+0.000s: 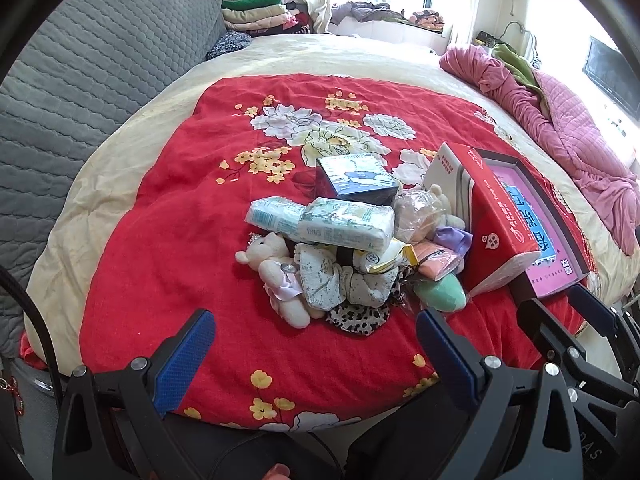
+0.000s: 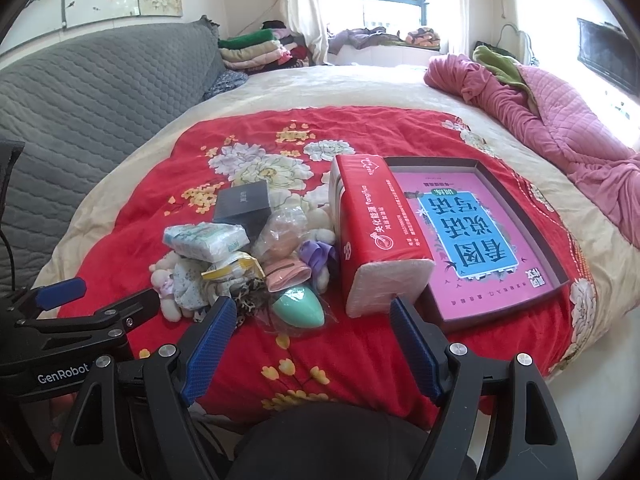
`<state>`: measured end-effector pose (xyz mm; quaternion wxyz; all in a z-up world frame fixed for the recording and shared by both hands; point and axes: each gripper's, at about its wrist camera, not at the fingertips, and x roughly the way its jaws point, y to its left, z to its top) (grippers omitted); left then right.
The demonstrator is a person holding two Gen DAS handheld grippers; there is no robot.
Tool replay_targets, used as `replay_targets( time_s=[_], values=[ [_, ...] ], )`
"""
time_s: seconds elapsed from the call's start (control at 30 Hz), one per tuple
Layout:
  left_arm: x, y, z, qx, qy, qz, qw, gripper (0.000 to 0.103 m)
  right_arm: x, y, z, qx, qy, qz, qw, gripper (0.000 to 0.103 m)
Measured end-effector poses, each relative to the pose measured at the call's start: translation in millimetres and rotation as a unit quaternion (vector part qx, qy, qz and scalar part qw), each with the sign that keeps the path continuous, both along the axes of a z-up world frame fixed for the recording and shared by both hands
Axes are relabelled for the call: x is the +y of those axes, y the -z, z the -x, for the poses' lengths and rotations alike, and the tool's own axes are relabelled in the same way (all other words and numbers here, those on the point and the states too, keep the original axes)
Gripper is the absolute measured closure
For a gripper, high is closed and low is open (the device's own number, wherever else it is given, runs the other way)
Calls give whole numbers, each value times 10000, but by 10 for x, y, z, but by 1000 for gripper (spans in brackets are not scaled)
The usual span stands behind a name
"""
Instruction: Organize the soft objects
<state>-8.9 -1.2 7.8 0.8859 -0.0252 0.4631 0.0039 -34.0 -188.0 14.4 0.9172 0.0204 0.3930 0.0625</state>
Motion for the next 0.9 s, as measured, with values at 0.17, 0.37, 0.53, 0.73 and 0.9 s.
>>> replay_targets(
  time_s=[0.17,0.37,0.53,0.73,0.9],
  values=[
    [26,-1,3,-16,-16,19,10000,2,-6,-2,5,-1,-8,7,10000,23],
    [45,34,-8,53,-28,10,10000,2,-7,-8,22,0,-22,20,10000,23],
    [43,32,-8,42,-35,10,10000,2,13,-7,11,14,-20,27,10000,23],
    [43,30,-9,34,-53,14,10000,2,14,-7,8,5,-28,29,10000,23],
    [50,27,-10,29,-58,18,10000,2,16,-3,10,3,-13,46,10000,23]
  ],
)
